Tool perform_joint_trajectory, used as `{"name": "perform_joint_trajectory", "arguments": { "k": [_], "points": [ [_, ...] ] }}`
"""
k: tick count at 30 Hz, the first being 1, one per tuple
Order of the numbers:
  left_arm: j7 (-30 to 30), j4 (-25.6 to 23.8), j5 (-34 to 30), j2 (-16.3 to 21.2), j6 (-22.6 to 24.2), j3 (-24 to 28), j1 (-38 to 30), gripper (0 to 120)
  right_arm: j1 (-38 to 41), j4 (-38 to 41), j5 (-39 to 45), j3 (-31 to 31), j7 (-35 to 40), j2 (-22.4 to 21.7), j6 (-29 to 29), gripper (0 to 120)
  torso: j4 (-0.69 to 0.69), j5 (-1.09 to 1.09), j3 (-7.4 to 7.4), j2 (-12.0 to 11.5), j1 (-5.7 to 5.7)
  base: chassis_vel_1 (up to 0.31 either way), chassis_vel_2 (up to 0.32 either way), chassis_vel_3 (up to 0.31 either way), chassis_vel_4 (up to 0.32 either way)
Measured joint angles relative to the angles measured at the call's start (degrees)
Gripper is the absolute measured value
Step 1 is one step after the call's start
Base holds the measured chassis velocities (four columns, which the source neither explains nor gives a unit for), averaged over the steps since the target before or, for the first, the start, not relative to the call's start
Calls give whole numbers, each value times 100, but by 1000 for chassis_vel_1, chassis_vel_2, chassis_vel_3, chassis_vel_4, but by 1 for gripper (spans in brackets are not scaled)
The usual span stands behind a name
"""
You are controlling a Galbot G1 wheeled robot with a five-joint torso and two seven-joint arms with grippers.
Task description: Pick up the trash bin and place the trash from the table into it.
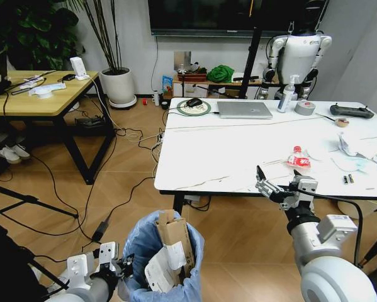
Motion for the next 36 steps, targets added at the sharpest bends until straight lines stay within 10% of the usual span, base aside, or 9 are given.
{"name": "perform_joint_trajectory", "arguments": {
  "k": [36],
  "points": [
    [22, 0, -50, 58, 0, -1, -12, 0, 411, -411, 450, -234, 325, -356, -27, 100, -3, 1, 0, -1, 0, -248, -250, 250, 248]
  ]
}}
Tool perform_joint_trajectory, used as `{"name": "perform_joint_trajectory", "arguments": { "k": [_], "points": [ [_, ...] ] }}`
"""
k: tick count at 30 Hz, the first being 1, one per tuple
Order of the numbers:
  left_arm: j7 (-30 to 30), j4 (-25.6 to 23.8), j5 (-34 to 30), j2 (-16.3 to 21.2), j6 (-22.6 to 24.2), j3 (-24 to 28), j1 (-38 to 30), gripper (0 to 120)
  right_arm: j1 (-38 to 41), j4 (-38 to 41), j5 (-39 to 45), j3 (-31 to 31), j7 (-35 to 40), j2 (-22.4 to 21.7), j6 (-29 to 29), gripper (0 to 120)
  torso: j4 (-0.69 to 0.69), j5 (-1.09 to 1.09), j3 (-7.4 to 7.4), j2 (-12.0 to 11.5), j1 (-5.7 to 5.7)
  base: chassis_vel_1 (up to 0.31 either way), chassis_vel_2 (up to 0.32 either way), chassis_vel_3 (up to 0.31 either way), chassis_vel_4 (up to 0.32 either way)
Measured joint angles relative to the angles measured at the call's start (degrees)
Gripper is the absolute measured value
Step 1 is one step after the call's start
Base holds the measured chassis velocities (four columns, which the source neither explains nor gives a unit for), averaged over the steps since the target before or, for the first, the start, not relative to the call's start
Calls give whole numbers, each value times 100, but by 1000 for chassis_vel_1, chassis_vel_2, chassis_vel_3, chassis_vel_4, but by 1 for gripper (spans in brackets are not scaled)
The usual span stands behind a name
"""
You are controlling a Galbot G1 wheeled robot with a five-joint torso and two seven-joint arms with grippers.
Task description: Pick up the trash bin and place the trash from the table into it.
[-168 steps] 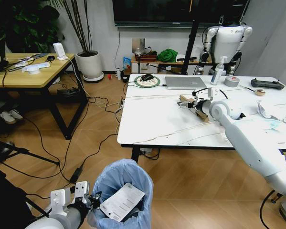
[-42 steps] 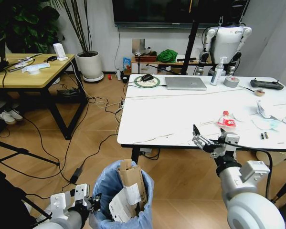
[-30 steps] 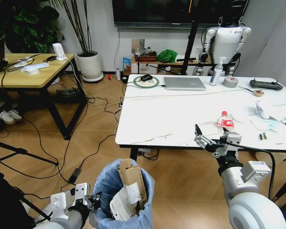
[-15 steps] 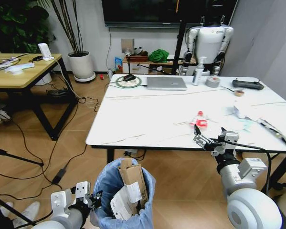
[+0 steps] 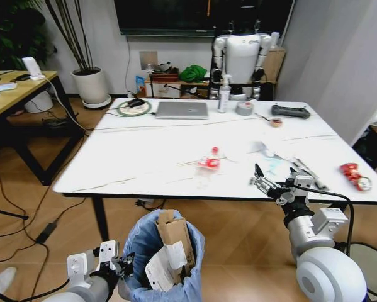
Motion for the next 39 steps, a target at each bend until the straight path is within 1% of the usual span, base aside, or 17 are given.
{"name": "perform_joint_trajectory", "arguments": {
  "k": [3, 5, 7, 9, 11, 12, 15, 17, 18, 20, 21, 29, 32, 36, 39],
  "points": [
    [1, 0, 16, -4, 0, 0, 33, 0, 257, -93, 362, -220, 315, -208, -231, 100, 2, 5, 0, 0, 0, -46, -52, 75, 21],
    [0, 0, 17, 0, 0, -18, 68, 0, 493, -235, 516, -384, 426, -373, -320, 100, 3, -2, 0, 0, -1, 53, 8, 14, 30],
    [0, 0, 16, 9, 0, -32, 89, 0, 640, -327, 582, -471, 467, -460, -360, 100, 3, -4, 0, 1, -2, 52, 35, -43, 2],
    [0, 0, 17, 30, 0, -66, 137, 0, 916, -493, 727, -635, 581, -604, -446, 100, 3, 2, 0, 0, -2, 102, 62, -83, -38],
    [1, 0, 17, 45, 0, -105, 198, 0, 1175, -629, 899, -804, 703, -733, -523, 100, 3, -4, 0, 1, -1, 33, 54, -65, -52],
    [2, 0, 17, 48, 0, -124, 233, 0, 1301, -694, 1031, -897, 762, -798, -570, 100, 4, -2, 0, 0, -1, 0, 0, 0, 0],
    [2, 0, 19, 44, 0, -136, 277, 0, 1456, -779, 1325, -1043, 933, -864, -679, 100, 3, 0, 0, 0, 0, 0, 0, 0, 0],
    [2, 0, 28, 22, 0, -128, 304, 0, 1575, -855, 1660, -1161, 1170, -907, -820, 95, 3, 0, 0, 0, 0, 0, 0, 0, 0],
    [2, 0, 31, 15, 0, -123, 308, 0, 1602, -880, 1770, -1186, 1238, -917, -865, 95, 3, 1, 0, 0, 0, 0, 0, 0, 0],
    [2, 0, 40, -3, 0, -106, 311, 0, 1658, -955, 2037, -1218, 1393, -969, -992, 84, 2, 1, 0, 0, 0, 0, 0, 0, 0],
    [3, 0, 45, -7, 0, -100, 308, 0, 1684, -1002, 2093, -1230, 1432, -1005, -1030, 81, 2, 1, 0, 0, 0, 0, 0, 0, 0],
    [6, 0, 65, -30, 0, -86, 306, 0, 1975, -1300, 2176, -1304, 1454, -1244, -1072, 77, 2, 0, 0, 0, 0, 0, 0, 0, 0],
    [7, 0, 70, -30, 0, -87, 299, 0, 2008, -1331, 2222, -1348, 1452, -1278, -1060, 73, 2, 0, 0, 0, 0, 0, 0, 0, 0],
    [8, 0, 90, -35, 0, -89, 282, 0, 2070, -1412, 2245, -1451, 1443, -1288, -1052, 72, 2, 0, 0, 0, 0, 0, 0, 0, 0],
    [9, 0, 100, -37, 0, -89, 281, 0, 2125, -1531, 2242, -1525, 1443, -1257, -1044, 68, 2, 0, 0, 0, 0, 0, 0, 0, 0]
  ]
}}
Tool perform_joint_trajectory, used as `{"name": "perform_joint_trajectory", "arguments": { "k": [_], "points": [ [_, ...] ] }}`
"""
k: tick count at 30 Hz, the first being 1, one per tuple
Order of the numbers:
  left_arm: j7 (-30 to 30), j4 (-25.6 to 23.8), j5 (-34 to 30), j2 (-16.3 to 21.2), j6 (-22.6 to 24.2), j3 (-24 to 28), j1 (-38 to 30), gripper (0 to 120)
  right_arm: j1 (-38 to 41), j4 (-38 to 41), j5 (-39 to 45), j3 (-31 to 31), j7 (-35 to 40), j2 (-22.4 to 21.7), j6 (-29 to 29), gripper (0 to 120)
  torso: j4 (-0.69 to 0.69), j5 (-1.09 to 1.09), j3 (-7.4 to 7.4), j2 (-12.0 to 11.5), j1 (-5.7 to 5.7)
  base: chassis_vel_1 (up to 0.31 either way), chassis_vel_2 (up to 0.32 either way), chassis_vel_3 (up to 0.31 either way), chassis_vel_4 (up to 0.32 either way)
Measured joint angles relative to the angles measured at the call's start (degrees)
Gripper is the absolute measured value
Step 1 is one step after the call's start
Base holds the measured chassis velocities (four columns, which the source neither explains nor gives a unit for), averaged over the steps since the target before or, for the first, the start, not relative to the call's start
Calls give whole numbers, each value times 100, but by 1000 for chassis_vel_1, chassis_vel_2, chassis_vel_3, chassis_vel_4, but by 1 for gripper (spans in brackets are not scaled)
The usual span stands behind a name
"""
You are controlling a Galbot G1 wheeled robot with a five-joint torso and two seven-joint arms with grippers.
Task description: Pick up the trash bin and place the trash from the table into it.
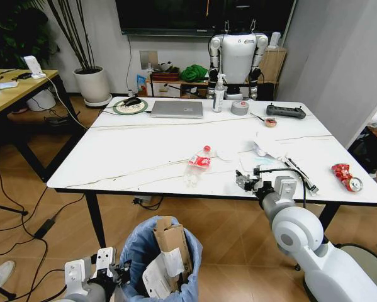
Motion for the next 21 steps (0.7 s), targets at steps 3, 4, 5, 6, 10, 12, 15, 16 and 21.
{"name": "perform_joint_trajectory", "arguments": {
  "k": [3, 4, 5, 6, 10, 12, 15, 16, 21],
  "points": [
    [2, 0, 6, 4, 0, -7, -4, 0, 15, -106, -13, -18, 0, 10, 15, 65, 0, 0, 0, 0, 0, 0, 0, 0, 0],
    [2, 0, 7, 5, 0, -9, -5, 0, 16, -124, -17, -18, 0, 12, 25, 65, 0, 0, 0, 0, 0, 0, 0, 0, 0],
    [2, 0, 7, 5, 0, -9, -5, 0, 16, -124, -17, -18, 0, 12, 25, 65, 0, 0, 0, 0, 0, 0, 0, 0, 0],
    [2, 0, 9, 9, 0, -13, -7, 0, 17, -153, -23, -17, 0, 18, 50, 63, 0, 0, 0, 0, 0, 0, 0, 0, 0],
    [18, 0, 26, -1, 0, -7, -30, 0, -20, -230, -53, 57, 3, 64, 148, 54, 0, 0, 0, 0, 0, 0, 0, 0, 0],
    [22, 0, 28, -6, 0, -1, -31, 0, -32, -236, -59, 71, 2, 54, 150, 52, 0, 0, 0, 0, 0, 0, 0, 0, 0],
    [25, 0, 31, -6, 0, 1, -36, 0, -42, -242, -62, 83, -1, 36, 150, 50, 0, 0, -1, 0, 0, 0, 0, 0, 0],
    [28, 0, 30, -5, 0, 1, -44, 0, -43, -253, -62, 78, -2, 35, 150, 49, 0, 0, -1, 0, -1, 0, 0, 0, 0],
    [57, 0, 59, -9, 0, 10, -58, 0, -45, -355, -92, 21, -2, 77, 154, 49, 0, 0, -1, 0, -1, 0, 0, 0, 0]
  ]
}}
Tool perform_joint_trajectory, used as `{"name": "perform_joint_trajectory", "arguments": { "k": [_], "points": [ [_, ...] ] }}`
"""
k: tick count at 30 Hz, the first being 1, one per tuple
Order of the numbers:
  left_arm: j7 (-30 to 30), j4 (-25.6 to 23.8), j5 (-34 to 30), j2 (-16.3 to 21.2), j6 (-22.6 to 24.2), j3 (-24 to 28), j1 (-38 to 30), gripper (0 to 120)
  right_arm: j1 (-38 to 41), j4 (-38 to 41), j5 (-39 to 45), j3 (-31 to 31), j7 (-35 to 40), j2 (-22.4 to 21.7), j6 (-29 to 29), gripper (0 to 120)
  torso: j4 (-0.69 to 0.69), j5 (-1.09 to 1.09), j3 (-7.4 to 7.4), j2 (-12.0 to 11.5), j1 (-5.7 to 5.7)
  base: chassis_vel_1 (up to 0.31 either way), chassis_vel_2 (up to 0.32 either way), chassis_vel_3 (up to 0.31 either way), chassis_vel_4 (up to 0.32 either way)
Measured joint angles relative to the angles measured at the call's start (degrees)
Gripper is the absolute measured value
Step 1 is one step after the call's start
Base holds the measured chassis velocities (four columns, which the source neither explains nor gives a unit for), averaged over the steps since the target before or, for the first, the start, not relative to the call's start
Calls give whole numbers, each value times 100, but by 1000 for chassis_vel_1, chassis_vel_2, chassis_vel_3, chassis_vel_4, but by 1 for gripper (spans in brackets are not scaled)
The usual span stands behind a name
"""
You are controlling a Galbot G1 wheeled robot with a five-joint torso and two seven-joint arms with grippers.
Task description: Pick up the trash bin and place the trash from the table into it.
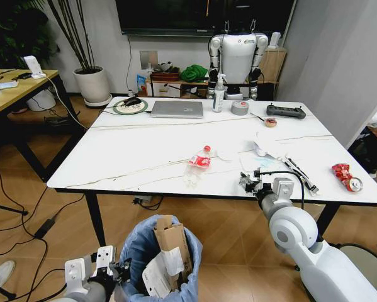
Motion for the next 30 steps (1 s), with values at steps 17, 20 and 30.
{"name": "perform_joint_trajectory", "arguments": {
  "k": [17, 20, 30],
  "points": [
    [76, 0, 55, 25, 0, -9, -25, 0, -4, -122, -58, -35, 21, 28, 18, 37, 0, 0, 0, 0, 0, 0, 0, 0, 0],
    [78, 0, 52, 31, 0, -16, -22, 0, -22, -129, -72, -51, 22, 26, 19, 37, 0, 0, 0, 0, 0, 0, 0, 0, 0],
    [95, 0, 51, 33, 0, -17, -10, 0, -62, -118, -125, -78, 28, 18, 33, 32, 0, 0, 0, 0, 0, 0, 0, 0, 0]
  ]
}}
